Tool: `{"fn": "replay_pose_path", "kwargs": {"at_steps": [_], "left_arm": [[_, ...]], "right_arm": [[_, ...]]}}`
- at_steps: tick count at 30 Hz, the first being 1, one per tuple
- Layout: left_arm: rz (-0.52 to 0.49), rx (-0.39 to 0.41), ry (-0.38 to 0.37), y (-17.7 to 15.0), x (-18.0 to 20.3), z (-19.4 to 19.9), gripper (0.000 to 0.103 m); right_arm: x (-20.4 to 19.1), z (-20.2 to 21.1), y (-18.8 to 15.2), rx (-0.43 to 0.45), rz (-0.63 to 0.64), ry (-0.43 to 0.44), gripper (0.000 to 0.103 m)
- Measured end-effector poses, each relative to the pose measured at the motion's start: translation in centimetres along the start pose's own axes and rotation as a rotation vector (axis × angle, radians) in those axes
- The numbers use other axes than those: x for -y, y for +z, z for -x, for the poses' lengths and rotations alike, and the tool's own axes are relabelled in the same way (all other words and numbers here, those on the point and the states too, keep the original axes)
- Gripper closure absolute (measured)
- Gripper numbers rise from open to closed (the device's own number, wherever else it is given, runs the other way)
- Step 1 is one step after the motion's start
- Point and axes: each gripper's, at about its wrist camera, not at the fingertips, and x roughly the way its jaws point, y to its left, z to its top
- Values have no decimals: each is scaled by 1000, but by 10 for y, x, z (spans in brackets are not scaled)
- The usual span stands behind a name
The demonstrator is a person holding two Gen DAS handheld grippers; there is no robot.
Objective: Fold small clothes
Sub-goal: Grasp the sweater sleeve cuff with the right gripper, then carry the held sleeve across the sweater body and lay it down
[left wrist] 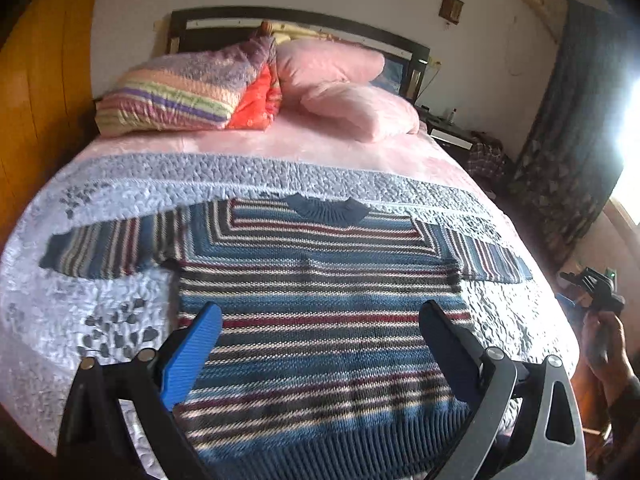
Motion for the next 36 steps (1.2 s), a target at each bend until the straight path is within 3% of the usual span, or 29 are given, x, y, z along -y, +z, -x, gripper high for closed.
{"fn": "replay_pose_path", "kwargs": {"at_steps": [3, 6, 8, 19, 26, 27, 28, 29, 32, 36], "left_arm": [[36, -35, -6, 0, -7, -24, 4], [68, -49, -3, -1, -13, -43, 4], [84, -56, -3, -3, -16, -55, 4], [132, -123, -14, -7, -13, -114, 4], [185, -132, -46, -8, -19, -124, 4], [200, -138, -50, -8, -22, -125, 4], [218, -145, -56, -7, -26, -126, 4], [236, -149, -57, -7, -30, -127, 4], [282, -160, -66, -5, -43, -126, 4], [336, -145, -101, 2, -57, -115, 4]], "right_arm": [[30, -19, 51, 65, -126, 10, 53], [58, -40, 96, 101, -205, 26, 65], [72, -54, 119, 131, -231, 11, 67], [116, -110, 163, 146, -249, -112, 67], [110, -126, 173, 141, -212, -116, 67], [108, -127, 174, 145, -206, -120, 74], [104, -127, 174, 148, -191, -122, 88], [100, -127, 175, 151, -176, -119, 91], [71, -117, 174, 176, -97, -102, 92], [3, -90, 165, 213, 68, -80, 93]]}}
